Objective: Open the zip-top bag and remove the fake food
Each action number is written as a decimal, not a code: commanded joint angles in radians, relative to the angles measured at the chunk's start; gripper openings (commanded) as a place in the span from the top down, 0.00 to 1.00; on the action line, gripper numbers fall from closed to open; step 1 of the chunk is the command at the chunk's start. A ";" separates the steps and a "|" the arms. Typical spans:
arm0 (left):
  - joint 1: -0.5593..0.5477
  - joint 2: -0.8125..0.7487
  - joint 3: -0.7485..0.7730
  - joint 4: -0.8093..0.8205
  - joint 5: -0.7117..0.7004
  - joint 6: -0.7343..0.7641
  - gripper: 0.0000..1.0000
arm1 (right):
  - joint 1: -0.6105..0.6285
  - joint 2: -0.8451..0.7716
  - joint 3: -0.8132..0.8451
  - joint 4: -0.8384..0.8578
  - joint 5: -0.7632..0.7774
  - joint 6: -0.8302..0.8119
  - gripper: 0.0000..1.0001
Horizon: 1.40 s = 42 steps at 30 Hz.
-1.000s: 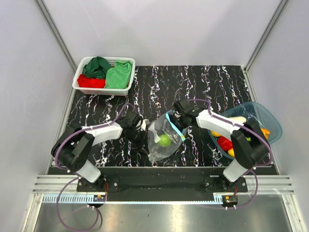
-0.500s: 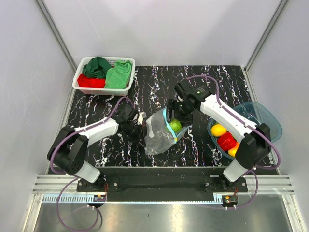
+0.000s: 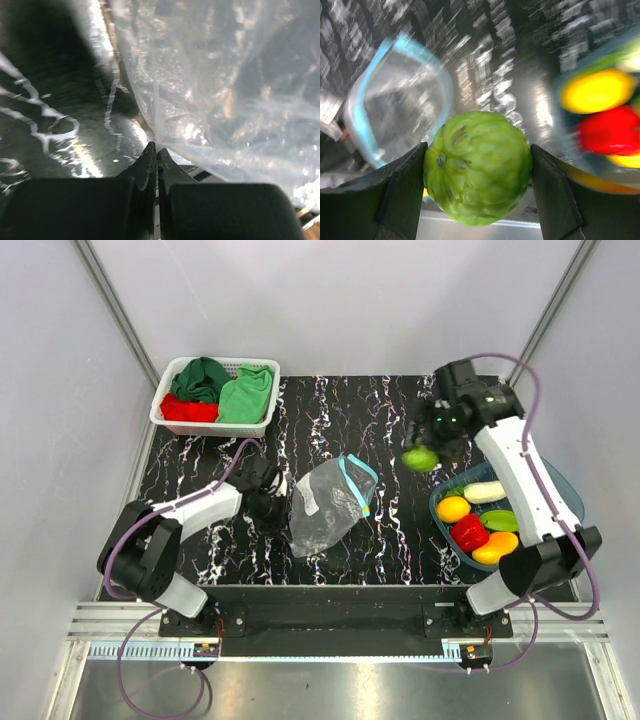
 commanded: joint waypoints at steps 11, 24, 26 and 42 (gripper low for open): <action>0.019 -0.192 0.147 -0.207 -0.260 0.013 0.39 | -0.455 0.069 -0.150 0.000 0.582 -0.054 0.69; 0.009 -0.446 0.182 -0.239 -0.111 0.097 0.29 | -0.569 0.339 -0.046 0.108 0.725 -0.151 0.02; 0.000 -0.466 0.181 -0.227 -0.098 0.087 0.17 | -0.568 0.326 -0.041 0.109 0.695 -0.152 0.00; -0.191 -0.487 0.237 0.006 -0.168 -0.093 0.01 | -0.137 -0.212 -0.340 0.155 0.006 0.052 0.00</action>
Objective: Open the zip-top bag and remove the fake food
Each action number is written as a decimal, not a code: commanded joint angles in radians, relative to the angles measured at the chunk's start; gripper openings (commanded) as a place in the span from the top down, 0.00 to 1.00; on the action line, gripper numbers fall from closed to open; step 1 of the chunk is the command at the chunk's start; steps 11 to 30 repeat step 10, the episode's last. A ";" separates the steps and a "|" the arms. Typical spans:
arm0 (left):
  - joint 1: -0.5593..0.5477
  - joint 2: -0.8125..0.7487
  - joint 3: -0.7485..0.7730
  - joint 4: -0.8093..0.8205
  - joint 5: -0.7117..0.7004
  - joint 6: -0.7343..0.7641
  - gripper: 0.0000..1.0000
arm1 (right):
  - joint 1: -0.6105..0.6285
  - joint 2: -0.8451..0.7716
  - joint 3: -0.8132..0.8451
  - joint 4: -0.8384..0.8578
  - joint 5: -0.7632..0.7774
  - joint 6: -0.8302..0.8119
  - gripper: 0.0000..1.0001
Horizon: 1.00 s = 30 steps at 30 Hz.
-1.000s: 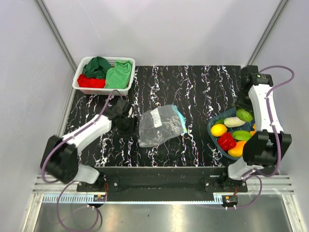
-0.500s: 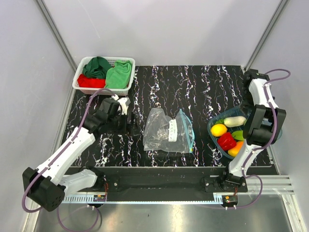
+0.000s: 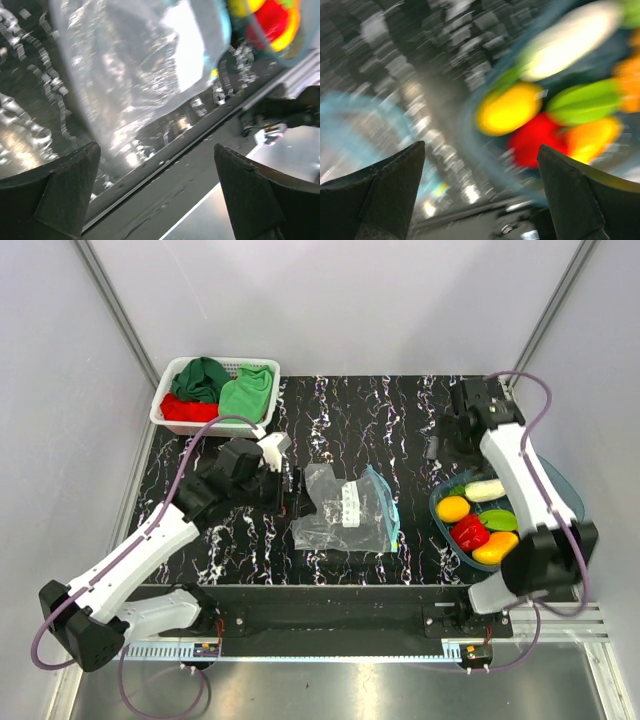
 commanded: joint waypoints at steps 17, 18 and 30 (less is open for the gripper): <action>-0.061 -0.401 -0.272 0.630 -0.076 -0.323 0.01 | 0.088 -0.798 -0.502 0.568 -0.767 0.334 0.00; -0.061 -0.401 -0.272 0.630 -0.076 -0.323 0.01 | 0.088 -0.798 -0.502 0.568 -0.767 0.334 0.00; -0.061 -0.401 -0.272 0.630 -0.076 -0.323 0.01 | 0.088 -0.798 -0.502 0.568 -0.767 0.334 0.00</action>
